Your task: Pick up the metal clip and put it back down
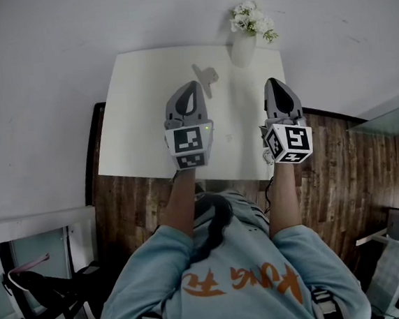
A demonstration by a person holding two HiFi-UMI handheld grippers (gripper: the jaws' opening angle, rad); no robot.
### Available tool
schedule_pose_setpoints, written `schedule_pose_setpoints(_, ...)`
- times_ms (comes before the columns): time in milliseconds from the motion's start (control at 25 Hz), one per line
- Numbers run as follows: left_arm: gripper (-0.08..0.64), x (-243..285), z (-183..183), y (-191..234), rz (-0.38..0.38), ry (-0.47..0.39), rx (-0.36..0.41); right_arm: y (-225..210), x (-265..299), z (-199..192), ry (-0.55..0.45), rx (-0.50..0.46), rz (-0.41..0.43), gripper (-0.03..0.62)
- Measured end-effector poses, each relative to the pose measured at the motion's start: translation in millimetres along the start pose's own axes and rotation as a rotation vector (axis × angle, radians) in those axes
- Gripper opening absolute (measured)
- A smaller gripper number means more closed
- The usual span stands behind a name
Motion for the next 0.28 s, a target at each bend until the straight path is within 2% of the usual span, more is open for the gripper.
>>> schedule_pose_setpoints(280,0.02,7.0,-3.6,0.2,0.006,0.004,-0.002,-2.1,5.5,-4.3,0.011,-0.007,0.013,0.012)
Point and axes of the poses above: the fingertips, and each gripper's own axes: x forward along the fingers, y to its left, z out of its top, the point moved 6 cm from there along -x, backward along the fingers, and after that the axes turned 6 degrees about z, right-handed, at the moved point
